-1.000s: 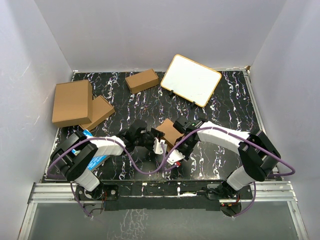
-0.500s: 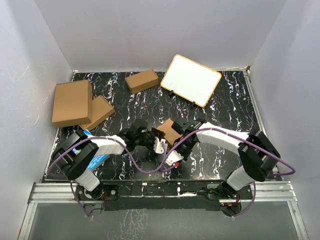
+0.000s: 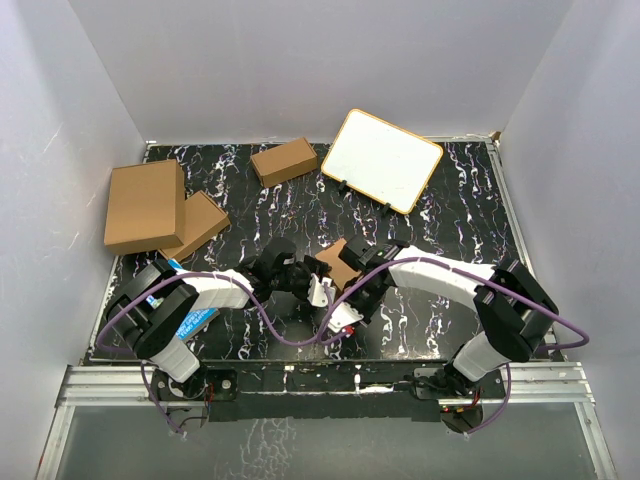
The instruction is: Fold the paper box
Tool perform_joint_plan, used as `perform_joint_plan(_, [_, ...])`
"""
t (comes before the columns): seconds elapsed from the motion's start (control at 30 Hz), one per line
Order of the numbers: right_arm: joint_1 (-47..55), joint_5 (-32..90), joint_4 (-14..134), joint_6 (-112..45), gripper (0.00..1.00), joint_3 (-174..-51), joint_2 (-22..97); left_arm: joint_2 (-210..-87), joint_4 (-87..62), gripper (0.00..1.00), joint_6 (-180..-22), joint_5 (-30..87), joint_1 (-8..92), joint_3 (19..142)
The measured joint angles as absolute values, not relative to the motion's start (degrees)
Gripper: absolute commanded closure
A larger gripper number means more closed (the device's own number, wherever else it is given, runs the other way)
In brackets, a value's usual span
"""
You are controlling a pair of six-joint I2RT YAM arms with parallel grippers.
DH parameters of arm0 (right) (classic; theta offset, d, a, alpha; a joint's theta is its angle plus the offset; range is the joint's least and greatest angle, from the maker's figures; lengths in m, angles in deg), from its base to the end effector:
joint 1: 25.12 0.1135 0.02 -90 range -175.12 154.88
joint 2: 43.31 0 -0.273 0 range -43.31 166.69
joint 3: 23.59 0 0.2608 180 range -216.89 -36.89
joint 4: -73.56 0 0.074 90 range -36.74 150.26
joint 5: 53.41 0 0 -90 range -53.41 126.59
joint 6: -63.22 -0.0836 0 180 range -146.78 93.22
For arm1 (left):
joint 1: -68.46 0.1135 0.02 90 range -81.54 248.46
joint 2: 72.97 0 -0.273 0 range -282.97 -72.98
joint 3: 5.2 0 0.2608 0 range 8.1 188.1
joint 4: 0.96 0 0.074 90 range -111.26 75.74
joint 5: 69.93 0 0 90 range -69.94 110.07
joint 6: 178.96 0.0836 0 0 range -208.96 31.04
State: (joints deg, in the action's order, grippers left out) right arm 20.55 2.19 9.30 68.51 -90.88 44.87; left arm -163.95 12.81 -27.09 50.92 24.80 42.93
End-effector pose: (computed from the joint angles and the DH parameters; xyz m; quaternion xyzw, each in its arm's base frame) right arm 0.1528 0.2241 0.1509 -0.9037 0.3071 0.2512 0.1607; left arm 0.2187 -0.2680 0.1382 0.7431 0.3954 -0.1490 0.5188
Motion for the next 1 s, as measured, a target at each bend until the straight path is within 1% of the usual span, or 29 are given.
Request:
perform_joint_plan(0.43, [24.3, 5.3, 11.4, 62.5, 0.92, -90.9, 45.5, -164.1, 12.9, 0.46, -27.3, 51.0, 24.8, 42.9])
perform_joint_plan(1.0, [25.1, 6.2, 11.9, 58.1, 0.92, -91.0, 46.8, -164.3, 13.4, 0.46, -27.7, 51.1, 24.8, 42.9])
